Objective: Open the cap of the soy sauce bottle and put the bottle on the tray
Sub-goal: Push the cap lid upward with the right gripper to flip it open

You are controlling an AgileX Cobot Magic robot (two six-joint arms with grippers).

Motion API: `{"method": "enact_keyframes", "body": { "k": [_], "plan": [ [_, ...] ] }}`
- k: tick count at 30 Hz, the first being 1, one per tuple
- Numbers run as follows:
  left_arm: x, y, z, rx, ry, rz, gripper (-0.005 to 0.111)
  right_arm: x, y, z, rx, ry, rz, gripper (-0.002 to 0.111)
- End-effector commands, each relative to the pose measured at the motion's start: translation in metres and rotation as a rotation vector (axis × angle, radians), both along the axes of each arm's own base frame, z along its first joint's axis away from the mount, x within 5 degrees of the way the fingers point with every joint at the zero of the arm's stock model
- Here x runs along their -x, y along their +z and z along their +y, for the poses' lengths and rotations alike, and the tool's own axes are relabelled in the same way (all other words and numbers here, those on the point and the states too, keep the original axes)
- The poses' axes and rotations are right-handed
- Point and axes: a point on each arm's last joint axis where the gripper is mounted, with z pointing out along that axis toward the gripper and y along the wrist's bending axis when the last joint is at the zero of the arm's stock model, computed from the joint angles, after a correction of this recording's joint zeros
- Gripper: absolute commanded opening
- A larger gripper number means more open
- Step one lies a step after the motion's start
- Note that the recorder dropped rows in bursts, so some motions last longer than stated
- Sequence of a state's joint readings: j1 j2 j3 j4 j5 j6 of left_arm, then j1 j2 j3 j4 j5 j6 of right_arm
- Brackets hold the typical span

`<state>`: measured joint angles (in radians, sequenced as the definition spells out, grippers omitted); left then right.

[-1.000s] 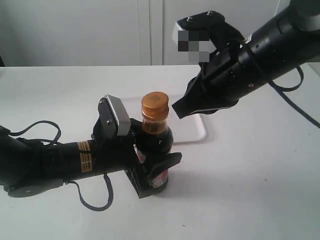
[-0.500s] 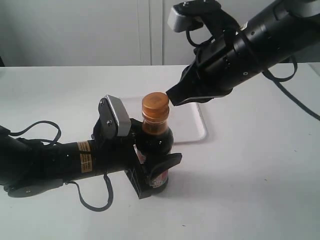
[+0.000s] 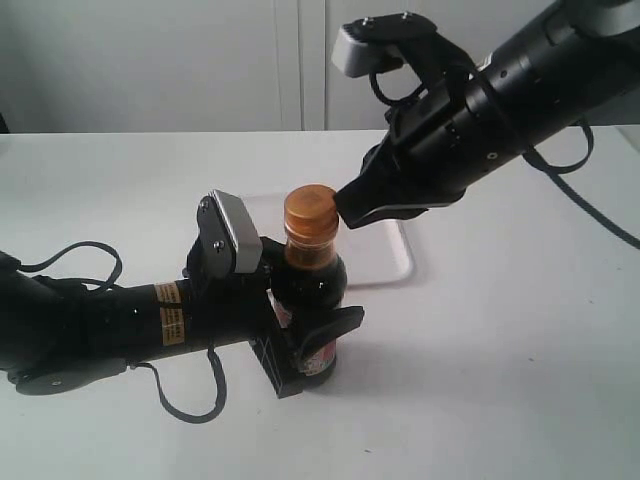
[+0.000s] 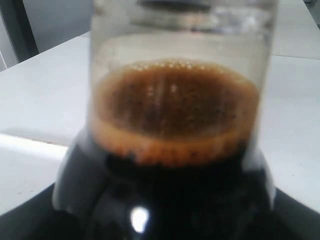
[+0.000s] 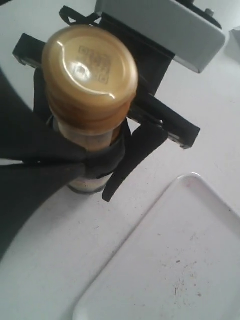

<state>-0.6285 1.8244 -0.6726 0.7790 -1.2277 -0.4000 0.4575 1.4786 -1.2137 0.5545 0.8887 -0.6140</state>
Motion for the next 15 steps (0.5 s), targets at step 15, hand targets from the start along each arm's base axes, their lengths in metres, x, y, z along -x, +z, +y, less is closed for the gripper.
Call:
{"method": "enact_keyframes", "body": {
  "k": [15],
  "plan": [
    [0.003,-0.001,-0.002,-0.015,-0.020,-0.015,0.000,0.010,0.017,0.001,0.031,0.105,0.067,0.000]
  ]
}}
